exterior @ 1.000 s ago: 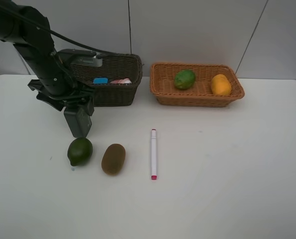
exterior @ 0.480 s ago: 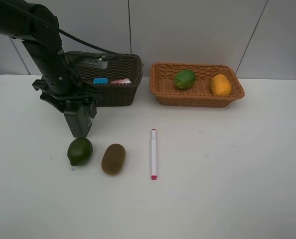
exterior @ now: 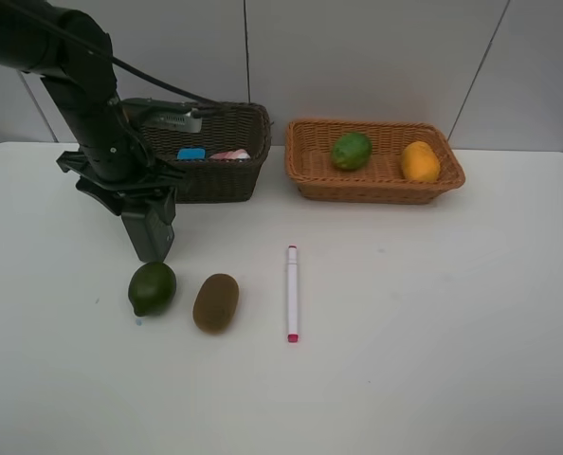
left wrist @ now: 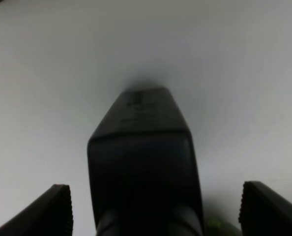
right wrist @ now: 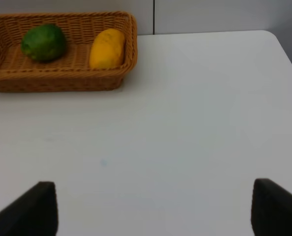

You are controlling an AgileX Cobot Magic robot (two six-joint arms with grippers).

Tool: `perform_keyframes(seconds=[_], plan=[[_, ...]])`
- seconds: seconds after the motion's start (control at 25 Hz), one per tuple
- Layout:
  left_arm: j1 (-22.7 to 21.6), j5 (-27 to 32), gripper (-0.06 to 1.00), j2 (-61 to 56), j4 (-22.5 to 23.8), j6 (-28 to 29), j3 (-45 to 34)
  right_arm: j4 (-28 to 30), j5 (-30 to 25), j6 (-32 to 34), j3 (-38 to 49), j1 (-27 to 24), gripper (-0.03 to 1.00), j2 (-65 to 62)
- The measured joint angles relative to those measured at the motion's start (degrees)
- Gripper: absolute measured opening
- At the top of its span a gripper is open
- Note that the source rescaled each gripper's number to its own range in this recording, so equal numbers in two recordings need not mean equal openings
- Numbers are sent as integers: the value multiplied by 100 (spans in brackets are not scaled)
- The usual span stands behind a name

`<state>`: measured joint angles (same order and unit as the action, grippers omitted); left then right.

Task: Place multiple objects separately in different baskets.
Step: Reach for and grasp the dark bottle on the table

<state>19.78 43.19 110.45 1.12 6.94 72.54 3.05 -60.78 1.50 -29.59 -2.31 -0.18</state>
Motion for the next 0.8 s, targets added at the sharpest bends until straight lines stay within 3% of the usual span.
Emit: perform_keyframes(seconds=[0.12,0.28,0.8], plan=[[0,30,72,105,12,6,0,0,0,0,0,0,98,0],[0,70,35,204,16,47,0,0,0,0,0,0,98,0],[0,77,35,204,16,65,0,0,0,0,0,0,98,0]])
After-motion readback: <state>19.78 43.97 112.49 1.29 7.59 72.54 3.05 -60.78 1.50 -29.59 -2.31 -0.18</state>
